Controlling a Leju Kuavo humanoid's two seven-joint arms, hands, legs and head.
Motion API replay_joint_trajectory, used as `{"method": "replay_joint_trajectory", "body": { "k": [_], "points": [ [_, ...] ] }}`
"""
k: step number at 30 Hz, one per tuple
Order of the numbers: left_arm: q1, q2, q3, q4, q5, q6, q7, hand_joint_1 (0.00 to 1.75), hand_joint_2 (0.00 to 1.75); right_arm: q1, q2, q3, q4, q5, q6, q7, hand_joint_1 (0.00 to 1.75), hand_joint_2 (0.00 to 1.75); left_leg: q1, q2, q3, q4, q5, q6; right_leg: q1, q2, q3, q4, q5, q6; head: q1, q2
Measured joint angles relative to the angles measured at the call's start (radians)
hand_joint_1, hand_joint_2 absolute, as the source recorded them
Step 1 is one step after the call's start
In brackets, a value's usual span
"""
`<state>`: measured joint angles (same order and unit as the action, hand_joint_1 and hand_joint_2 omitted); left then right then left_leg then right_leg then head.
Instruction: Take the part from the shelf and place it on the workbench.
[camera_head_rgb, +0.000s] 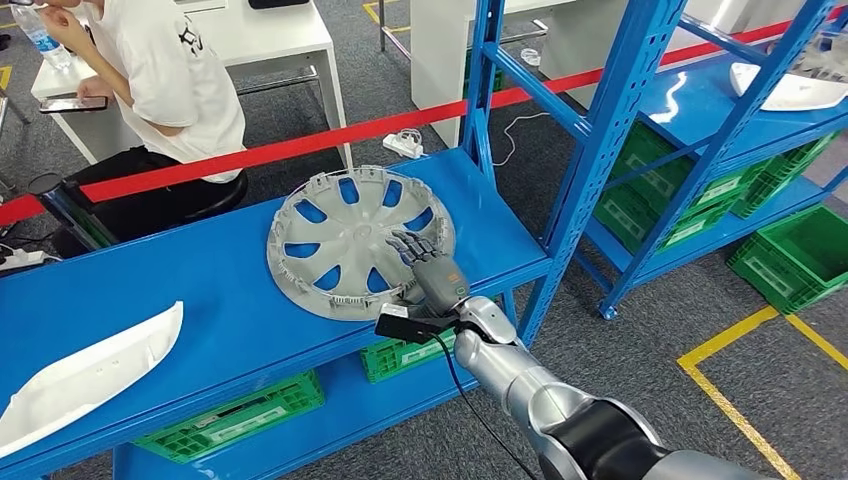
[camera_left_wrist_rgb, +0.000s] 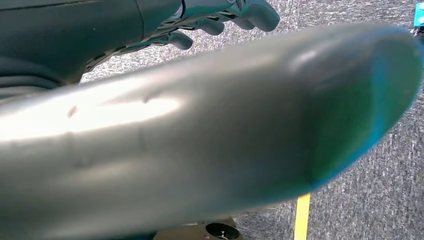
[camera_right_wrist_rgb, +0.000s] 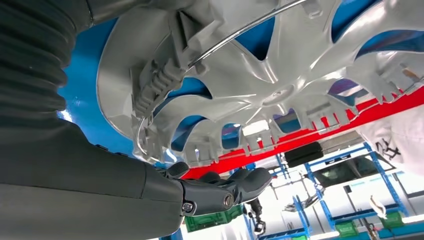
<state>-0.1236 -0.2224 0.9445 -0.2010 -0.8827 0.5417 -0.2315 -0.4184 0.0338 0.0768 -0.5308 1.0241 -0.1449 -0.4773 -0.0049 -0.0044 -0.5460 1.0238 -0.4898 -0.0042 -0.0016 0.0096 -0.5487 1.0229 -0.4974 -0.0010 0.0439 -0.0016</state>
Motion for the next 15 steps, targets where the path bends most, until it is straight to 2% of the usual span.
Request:
{"method": "replay_joint_trajectory", "body": {
  "k": [2, 6, 15],
  "points": [
    [0.0, 0.0, 0.0, 0.0, 0.0, 0.0, 0.0, 0.0, 0.0, 0.003, 0.002, 0.01, -0.008, 0.012, 0.004, 0.023, 0.06, 1.75, 0.0, 0.0, 0.001, 0.0, 0.0, 0.0, 0.0, 0.0, 0.0, 0.0, 0.0, 0.0, 0.0, 0.0],
    [0.0, 0.0, 0.0, 0.0, 0.0, 0.0, 0.0, 0.0, 0.0, 0.016, 0.004, 0.023, -0.029, 0.016, 0.021, 0.043, 1.75, 1.75, 0.0, 0.0, 0.002, 0.0, 0.0, 0.0, 0.0, 0.0, 0.001, 0.0, 0.0, 0.0, 0.0, 0.0],
    [0.001, 0.0, 0.0, 0.0, 0.0, 0.004, -0.009, 0.0, 0.0, 0.071, 0.004, 0.043, -0.102, 0.011, 0.031, 0.036, 1.75, 1.75, 0.0, 0.0, 0.0, 0.0, 0.0, 0.0, 0.0, -0.001, 0.001, 0.0, 0.0, 0.0, 0.0, 0.0]
  ]
}}
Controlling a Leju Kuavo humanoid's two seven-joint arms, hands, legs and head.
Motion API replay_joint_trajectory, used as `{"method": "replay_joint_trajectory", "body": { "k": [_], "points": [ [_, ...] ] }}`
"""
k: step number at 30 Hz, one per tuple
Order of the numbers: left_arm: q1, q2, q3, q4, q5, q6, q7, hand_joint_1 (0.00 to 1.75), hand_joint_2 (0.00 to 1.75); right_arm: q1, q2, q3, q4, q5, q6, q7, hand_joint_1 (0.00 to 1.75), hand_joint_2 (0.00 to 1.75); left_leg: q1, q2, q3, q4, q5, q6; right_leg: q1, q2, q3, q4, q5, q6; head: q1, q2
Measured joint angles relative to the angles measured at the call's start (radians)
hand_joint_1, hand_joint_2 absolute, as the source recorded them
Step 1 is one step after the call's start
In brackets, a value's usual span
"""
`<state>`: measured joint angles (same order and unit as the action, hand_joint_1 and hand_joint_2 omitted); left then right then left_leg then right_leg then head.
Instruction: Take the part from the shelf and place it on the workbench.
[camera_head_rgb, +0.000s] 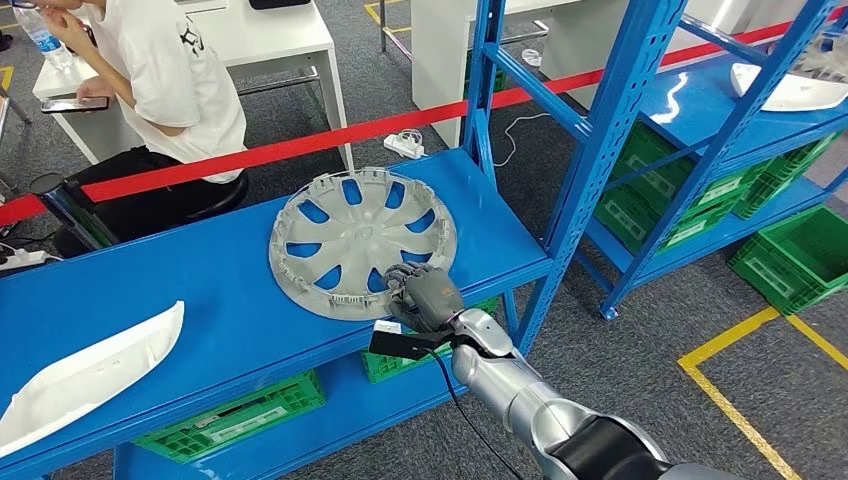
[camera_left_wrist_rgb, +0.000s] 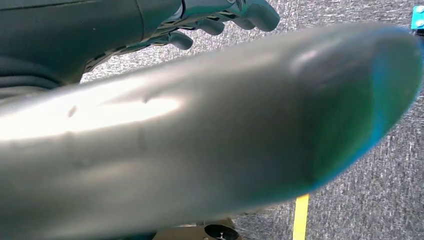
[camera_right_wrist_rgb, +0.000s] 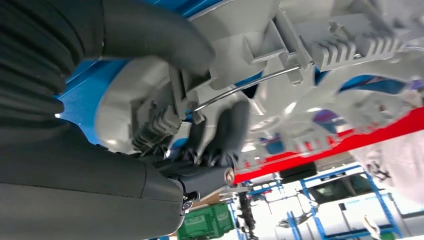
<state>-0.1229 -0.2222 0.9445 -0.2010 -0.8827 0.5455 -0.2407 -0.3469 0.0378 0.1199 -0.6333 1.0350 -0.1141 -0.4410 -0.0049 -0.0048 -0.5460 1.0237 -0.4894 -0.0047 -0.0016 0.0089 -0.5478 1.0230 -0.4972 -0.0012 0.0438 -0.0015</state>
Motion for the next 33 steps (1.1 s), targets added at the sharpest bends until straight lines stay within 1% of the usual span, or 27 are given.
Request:
{"method": "replay_joint_trajectory", "body": {
  "k": [11, 16, 19, 23, 33],
  "points": [
    [0.0, 0.001, 0.0, 0.0, 0.011, 0.002, -0.012, 0.0, 0.0, 0.077, 0.0, 0.05, -0.161, 0.006, 0.02, -0.001, 1.75, 1.75, 0.0, -0.001, -0.004, 0.0, 0.0, 0.0, 0.0, -0.001, -0.004, 0.0, -0.001, -0.001, 0.0, 0.0],
    [0.0, 0.0, 0.001, 0.0, 0.023, -0.032, -0.042, 0.0, 0.0, 0.096, 0.0, 0.072, -0.214, 0.009, 0.028, 0.01, 1.75, 1.75, 0.0, -0.001, -0.005, 0.0, 0.0, 0.0, 0.0, -0.001, -0.004, 0.0, -0.001, -0.001, 0.0, 0.0],
    [-0.001, 0.0, 0.001, 0.0, 0.026, -0.035, -0.046, 0.0, 0.0, 0.101, 0.0, 0.081, -0.229, 0.009, 0.031, 0.014, 1.75, 1.75, 0.0, -0.001, -0.005, 0.0, 0.0, 0.0, 0.0, -0.001, -0.004, 0.0, -0.001, -0.001, 0.0, 0.0],
    [-0.001, 0.001, 0.001, 0.0, 0.027, -0.027, -0.046, 0.0, 1.75, 0.101, 0.0, 0.094, -0.235, 0.016, 0.025, 0.031, 1.75, 1.75, 0.0, -0.001, -0.005, 0.0, 0.0, 0.0, 0.0, -0.001, -0.004, 0.0, -0.001, -0.001, 0.0, 0.0],
    [-0.001, 0.001, 0.001, -0.001, 0.022, 0.014, -0.042, 0.0, 1.75, 0.098, 0.0, 0.111, -0.235, 0.033, -0.001, 0.055, 1.75, 1.75, 0.0, -0.001, -0.005, 0.0, 0.0, 0.0, 0.0, -0.002, -0.005, 0.0, -0.001, -0.001, 0.0, 0.0]
  ]
}}
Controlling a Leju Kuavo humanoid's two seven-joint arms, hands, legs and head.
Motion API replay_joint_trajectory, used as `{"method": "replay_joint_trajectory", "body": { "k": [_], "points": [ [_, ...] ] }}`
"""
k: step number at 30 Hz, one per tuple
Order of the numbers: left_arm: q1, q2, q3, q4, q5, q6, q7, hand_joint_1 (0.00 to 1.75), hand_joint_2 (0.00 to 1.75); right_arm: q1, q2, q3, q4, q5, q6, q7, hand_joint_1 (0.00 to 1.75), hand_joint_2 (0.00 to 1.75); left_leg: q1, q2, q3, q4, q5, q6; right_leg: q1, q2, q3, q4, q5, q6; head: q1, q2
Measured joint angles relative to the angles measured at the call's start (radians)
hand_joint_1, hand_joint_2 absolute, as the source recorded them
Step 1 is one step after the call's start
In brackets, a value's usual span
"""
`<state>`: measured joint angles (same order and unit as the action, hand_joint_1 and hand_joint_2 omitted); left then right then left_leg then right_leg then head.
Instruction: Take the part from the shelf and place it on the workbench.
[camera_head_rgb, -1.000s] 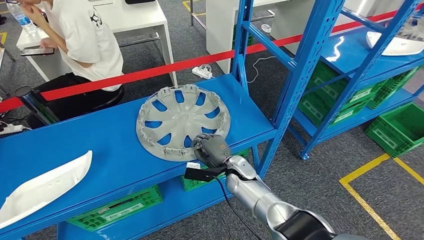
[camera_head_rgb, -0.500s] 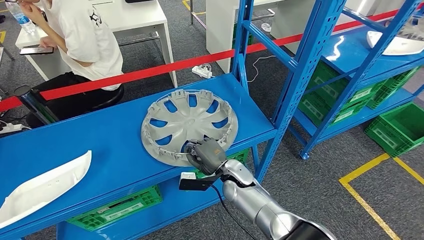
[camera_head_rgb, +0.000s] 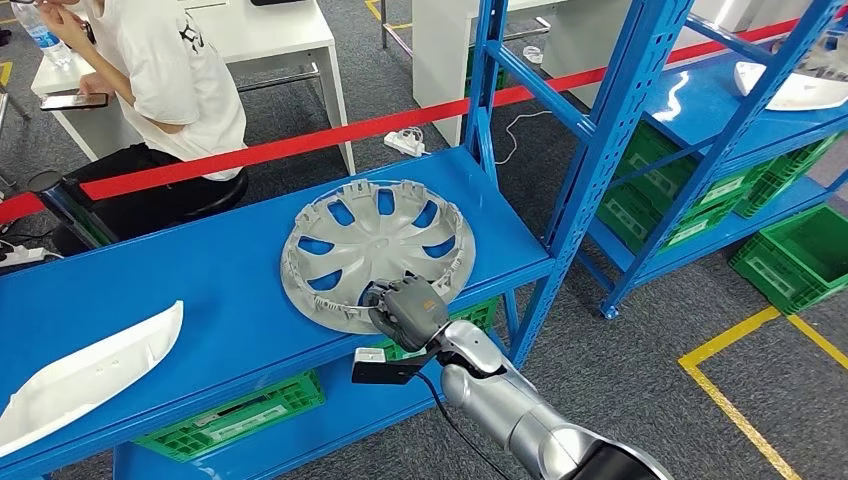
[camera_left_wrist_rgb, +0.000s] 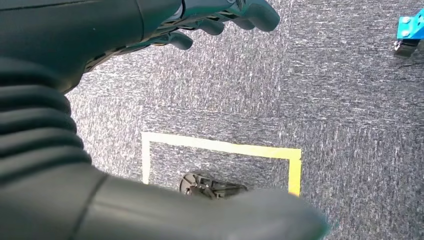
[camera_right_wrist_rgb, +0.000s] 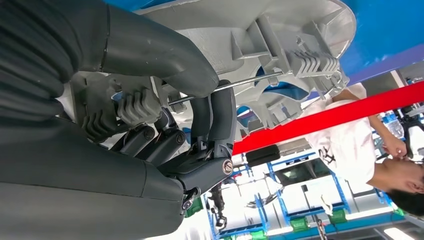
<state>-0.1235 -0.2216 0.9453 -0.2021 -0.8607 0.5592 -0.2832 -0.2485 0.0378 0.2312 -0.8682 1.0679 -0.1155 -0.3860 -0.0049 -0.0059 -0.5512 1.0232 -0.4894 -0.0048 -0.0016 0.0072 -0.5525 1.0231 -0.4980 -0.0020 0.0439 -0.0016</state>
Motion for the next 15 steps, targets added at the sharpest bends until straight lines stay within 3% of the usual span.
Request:
{"method": "replay_joint_trajectory", "body": {
  "k": [9, 15],
  "points": [
    [0.002, 0.0, 0.0, 0.0, 0.007, 0.017, 0.015, 0.0, 1.75, -0.002, 0.0, 0.004, -0.01, 0.007, -0.03, 0.009, 1.75, 1.75, 0.0, 0.0, 0.0, 0.0, 0.0, 0.0, 0.0, 0.0, 0.0, 0.0, 0.0, 0.0, 0.0, 0.0],
    [0.006, 0.0, 0.0, 0.0, 0.013, 0.018, 0.014, 0.0, 1.75, -0.001, -0.003, 0.004, -0.075, 0.064, -0.108, 0.01, 1.75, 1.75, 0.0, 0.0, -0.001, 0.0, 0.0, 0.0, 0.0, 0.0, -0.001, 0.0, 0.0, 0.0, 0.0, 0.0]
  ]
}}
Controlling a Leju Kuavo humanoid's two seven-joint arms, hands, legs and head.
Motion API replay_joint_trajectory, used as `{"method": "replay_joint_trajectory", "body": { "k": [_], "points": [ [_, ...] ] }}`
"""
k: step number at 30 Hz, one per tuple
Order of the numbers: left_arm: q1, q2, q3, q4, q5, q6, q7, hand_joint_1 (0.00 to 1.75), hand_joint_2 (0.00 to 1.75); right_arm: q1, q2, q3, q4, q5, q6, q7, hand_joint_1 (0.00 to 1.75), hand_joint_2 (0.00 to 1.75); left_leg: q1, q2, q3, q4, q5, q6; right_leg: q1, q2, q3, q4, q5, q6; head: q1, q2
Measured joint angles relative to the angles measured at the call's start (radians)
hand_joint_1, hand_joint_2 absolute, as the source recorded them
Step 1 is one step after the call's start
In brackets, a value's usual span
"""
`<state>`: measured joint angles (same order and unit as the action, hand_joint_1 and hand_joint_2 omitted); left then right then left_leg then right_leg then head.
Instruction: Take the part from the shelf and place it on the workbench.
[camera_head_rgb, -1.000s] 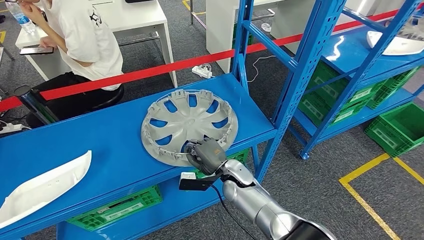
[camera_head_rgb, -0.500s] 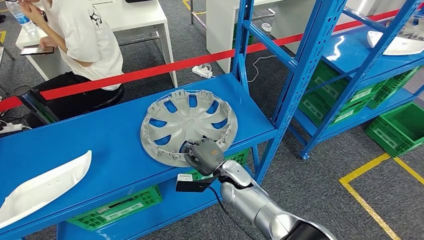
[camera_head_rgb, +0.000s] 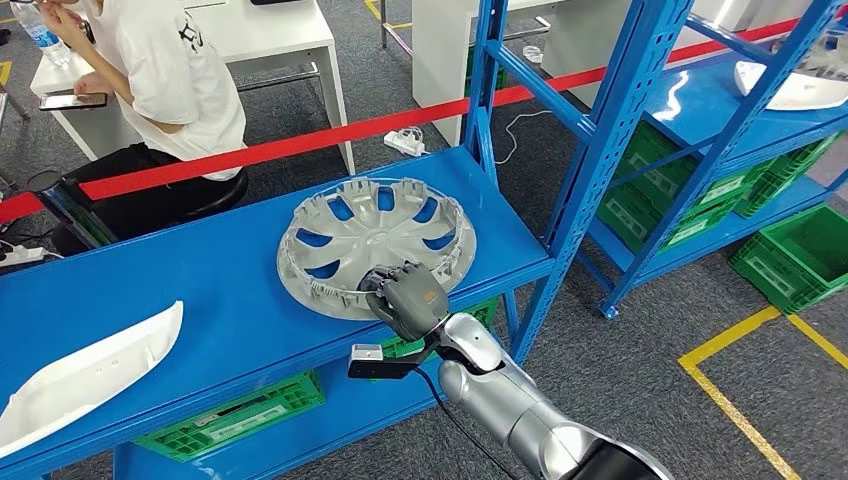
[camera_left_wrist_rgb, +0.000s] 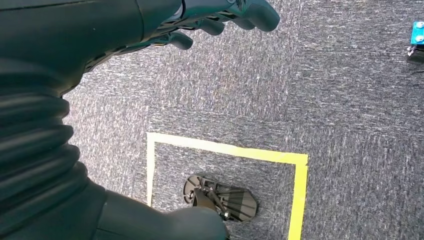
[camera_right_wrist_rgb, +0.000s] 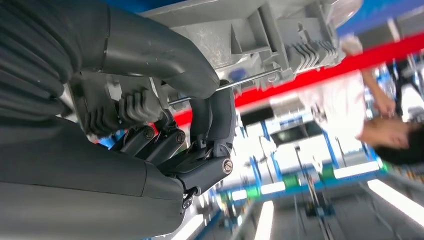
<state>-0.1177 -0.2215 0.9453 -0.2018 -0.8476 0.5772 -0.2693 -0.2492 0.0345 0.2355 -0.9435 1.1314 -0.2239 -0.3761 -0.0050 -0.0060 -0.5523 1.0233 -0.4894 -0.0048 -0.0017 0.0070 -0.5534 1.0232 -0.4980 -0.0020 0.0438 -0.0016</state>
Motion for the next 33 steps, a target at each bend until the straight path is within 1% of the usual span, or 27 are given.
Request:
{"method": "replay_joint_trajectory", "body": {
  "k": [6, 10, 18, 26, 31, 33],
  "points": [
    [0.003, 0.0, 0.0, 0.0, -0.014, 0.006, -0.002, 0.0, 1.75, 0.005, -0.001, 0.017, -0.115, 0.113, -0.111, 0.012, 1.75, 1.75, 0.0, 0.0, -0.002, 0.0, 0.0, 0.0, 0.0, 0.0, -0.002, 0.0, 0.0, 0.0, 0.0, 0.0],
    [0.004, 0.0, 0.0, 0.0, -0.017, 0.008, -0.004, 0.0, 1.75, 0.004, -0.002, 0.035, -0.182, 0.187, -0.151, 0.034, 1.75, 1.75, 0.0, 0.0, -0.002, 0.0, 0.0, 0.0, 0.0, 0.0, -0.002, 0.0, 0.0, 0.0, 0.0, 0.0],
    [0.01, 0.0, 0.0, 0.0, -0.012, 0.008, -0.012, 0.0, 1.75, -0.006, -0.002, 0.078, -0.235, 0.257, -0.156, 0.057, 1.75, 1.75, 0.0, 0.0, -0.002, 0.0, 0.0, 0.0, 0.0, 0.0, -0.002, 0.0, 0.0, 0.0, 0.0, 0.0],
    [0.015, 0.0, 0.0, 0.001, 0.001, 0.003, -0.013, 0.0, 1.75, -0.027, -0.001, 0.135, -0.271, 0.25, -0.14, 0.034, 1.75, 1.75, -0.001, 0.0, -0.002, 0.001, 0.0, 0.0, -0.001, 0.0, -0.002, 0.0, 0.0, 0.0, 0.0, 0.0],
    [0.017, 0.0, 0.001, 0.002, 0.009, -0.002, -0.009, 0.0, 1.75, -0.029, -0.001, 0.168, -0.312, 0.24, -0.115, 0.038, 1.75, 1.75, -0.006, -0.001, -0.005, 0.003, -0.002, 0.004, -0.008, -0.002, -0.003, -0.002, 0.002, 0.005, 0.0, 0.0],
    [0.017, 0.0, 0.002, 0.002, 0.016, -0.002, -0.009, 0.0, 1.75, -0.029, -0.001, 0.179, -0.325, 0.232, -0.109, 0.041, 1.75, 1.75, -0.007, -0.001, -0.005, 0.0, 0.003, 0.009, -0.009, -0.001, -0.003, -0.003, 0.006, 0.01, 0.0, 0.0]
  ]
}}
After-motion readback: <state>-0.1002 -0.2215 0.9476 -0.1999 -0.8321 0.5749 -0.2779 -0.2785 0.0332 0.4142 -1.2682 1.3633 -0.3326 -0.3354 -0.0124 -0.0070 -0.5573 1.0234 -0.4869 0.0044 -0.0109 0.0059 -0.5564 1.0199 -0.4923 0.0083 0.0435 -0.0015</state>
